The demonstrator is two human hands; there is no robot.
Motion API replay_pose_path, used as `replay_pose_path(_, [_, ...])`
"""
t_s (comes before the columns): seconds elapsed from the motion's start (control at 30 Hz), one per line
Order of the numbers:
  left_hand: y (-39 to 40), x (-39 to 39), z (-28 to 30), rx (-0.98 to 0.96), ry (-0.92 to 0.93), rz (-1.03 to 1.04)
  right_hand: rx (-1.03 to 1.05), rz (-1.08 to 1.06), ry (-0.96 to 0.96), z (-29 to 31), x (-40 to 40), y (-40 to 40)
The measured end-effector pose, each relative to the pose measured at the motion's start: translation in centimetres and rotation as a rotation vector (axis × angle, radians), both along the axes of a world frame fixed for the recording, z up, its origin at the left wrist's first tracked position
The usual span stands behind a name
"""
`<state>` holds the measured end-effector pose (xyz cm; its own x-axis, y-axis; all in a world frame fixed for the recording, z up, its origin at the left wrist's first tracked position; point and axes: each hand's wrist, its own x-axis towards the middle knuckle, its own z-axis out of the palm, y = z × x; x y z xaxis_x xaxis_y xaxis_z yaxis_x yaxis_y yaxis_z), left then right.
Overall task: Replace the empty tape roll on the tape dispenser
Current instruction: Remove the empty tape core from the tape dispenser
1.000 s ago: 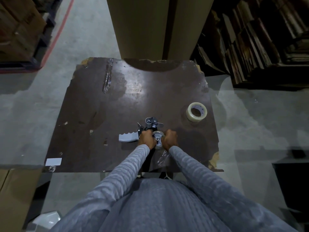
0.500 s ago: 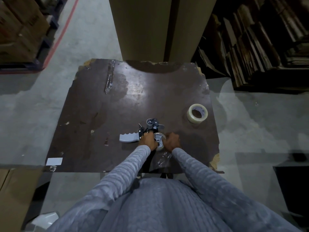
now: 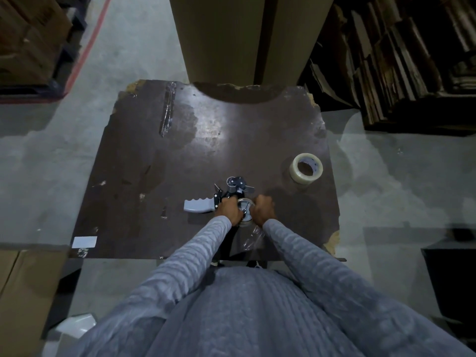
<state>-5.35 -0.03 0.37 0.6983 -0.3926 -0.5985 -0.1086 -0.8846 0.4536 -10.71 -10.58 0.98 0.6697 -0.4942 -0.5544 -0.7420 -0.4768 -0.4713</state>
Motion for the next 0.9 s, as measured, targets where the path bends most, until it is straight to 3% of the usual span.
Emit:
replay_pose_path(0.53, [-0.4,0.0,0.5,-0.069,-0.072,0.138,-0.077,0.015,-0.013,0.7,0.3,0.1])
replay_pose_path(0.9, [0.6,0.2,0.8,0.022,-0.002,0.138,0.084,-0.034,0.009,-0.1,-1.3,-1.0])
